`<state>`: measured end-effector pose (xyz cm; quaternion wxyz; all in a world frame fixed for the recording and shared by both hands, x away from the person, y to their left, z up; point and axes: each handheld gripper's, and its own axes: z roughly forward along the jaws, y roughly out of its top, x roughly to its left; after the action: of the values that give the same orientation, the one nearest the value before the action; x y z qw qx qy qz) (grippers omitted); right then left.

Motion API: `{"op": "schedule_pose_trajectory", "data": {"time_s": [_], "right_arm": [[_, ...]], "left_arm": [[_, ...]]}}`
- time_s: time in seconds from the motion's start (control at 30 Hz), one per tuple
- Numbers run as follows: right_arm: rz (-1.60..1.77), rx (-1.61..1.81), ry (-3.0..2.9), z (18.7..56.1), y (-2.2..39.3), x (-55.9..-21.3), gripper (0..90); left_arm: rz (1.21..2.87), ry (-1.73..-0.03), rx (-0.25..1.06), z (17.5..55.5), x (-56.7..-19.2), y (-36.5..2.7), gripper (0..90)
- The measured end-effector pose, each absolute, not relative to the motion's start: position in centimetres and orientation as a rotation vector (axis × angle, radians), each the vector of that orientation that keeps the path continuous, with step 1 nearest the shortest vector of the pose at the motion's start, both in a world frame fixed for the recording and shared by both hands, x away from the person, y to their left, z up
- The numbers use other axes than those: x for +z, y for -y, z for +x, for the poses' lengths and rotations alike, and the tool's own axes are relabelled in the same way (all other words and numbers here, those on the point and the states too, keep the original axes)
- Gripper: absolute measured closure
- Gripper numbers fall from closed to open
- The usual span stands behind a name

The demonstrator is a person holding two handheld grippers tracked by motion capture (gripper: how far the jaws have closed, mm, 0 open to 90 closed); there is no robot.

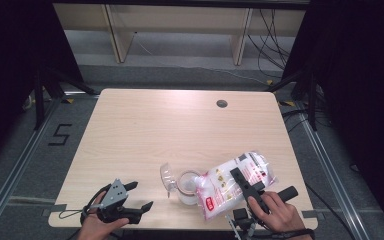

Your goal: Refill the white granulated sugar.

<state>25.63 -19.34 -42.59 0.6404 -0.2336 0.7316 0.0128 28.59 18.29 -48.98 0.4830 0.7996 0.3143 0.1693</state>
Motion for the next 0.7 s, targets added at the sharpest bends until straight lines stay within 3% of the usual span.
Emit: {"op": "schedule_pose_trajectory", "data": {"time_s": [0.7], "right_arm": [[-0.549, 0.028, -1.655, 25.57, 19.29, -42.30, 63.6]], "left_arm": [[1.939, -0.795, 0.402, 28.45, -49.00, -18.18, 17.1]]}}
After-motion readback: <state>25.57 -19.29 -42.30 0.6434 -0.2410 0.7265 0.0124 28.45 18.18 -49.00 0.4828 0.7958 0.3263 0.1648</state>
